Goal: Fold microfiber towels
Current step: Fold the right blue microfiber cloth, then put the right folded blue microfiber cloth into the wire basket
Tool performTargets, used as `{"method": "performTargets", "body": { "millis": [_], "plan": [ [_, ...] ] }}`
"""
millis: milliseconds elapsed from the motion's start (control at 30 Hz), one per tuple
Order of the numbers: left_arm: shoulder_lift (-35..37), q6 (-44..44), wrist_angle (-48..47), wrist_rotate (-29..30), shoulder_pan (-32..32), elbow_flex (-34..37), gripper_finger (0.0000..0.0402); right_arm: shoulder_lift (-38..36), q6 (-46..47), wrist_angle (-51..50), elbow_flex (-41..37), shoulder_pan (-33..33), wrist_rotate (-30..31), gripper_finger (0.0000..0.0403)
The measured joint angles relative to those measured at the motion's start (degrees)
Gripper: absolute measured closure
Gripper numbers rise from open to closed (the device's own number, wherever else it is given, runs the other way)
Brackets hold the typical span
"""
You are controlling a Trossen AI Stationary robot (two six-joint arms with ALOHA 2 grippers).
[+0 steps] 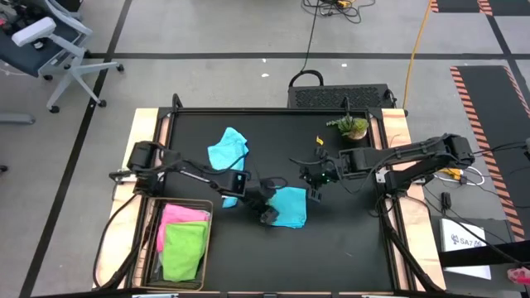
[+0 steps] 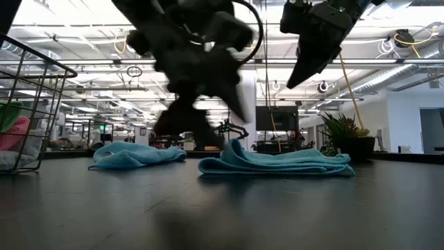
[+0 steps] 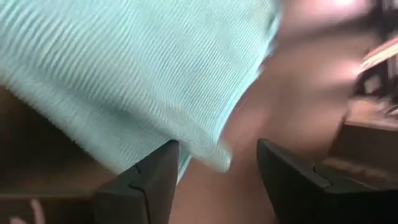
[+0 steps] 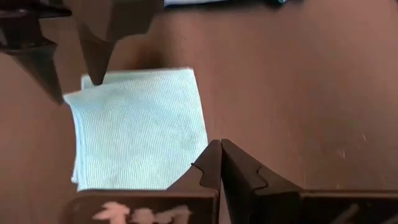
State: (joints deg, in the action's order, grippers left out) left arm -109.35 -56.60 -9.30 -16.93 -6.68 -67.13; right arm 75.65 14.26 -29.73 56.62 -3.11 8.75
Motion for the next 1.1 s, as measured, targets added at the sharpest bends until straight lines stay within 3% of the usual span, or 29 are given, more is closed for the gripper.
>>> {"method": "performTargets", "body": {
  "millis": [133,333,667,900,1033,1100],
  "plan": [
    [-0.2,-1.6,5.8,1.2,0.6,0.0,0.0175,0.0,0.0,-1.8,0.0,0.0,0.2,0.0403],
    [2.0,-1.8,7.0,5.2,1.9,0.0,0.0174,0.0,-0.6,-2.5,0.0,0.0,0.2,0.0403],
    [2.2,6.2,10.5,5.2,2.7,0.0,0.0174,0.0,-1.9,-2.7,0.0,0.0,0.1,0.0403],
    [2.2,4.9,28.7,4.3,4.1,0.0,0.0174,0.0,-1.9,-2.2,0.0,0.0,0.1,0.0403],
    [3.0,-2.1,25.7,2.2,5.5,0.0,0.0175,0.0,-1.9,-2.1,0.0,0.0,0.1,0.0403],
    [3.9,-1.9,19.6,6.1,5.5,-0.1,0.0182,0.0,-1.9,-1.7,0.0,0.0,0.1,0.0403]
  ]
}}
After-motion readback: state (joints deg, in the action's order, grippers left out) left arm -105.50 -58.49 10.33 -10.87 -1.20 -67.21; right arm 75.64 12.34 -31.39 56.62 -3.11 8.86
